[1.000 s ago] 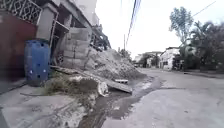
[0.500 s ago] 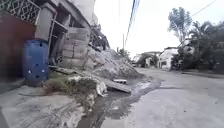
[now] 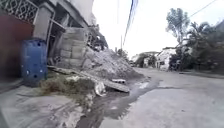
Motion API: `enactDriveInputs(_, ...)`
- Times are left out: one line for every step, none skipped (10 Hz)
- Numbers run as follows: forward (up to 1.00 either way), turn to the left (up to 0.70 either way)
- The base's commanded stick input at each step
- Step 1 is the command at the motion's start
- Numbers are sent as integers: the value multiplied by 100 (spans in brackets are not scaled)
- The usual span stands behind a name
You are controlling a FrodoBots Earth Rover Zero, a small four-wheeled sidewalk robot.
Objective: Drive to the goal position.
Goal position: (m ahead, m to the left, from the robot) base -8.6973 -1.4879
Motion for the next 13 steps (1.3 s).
enactDriveInputs(0,-70)
enactDriveInputs(0,-70)
enactDriveInputs(0,-70)
enactDriveInputs(0,-70)
enactDriveInputs(0,-70)
enactDriveInputs(0,-70)
enactDriveInputs(0,-70)
enactDriveInputs(0,-70)
enactDriveInputs(0,-70)
enactDriveInputs(0,-70)
enactDriveInputs(0,-70)
enactDriveInputs(0,-70)
enactDriveInputs(0,-70)
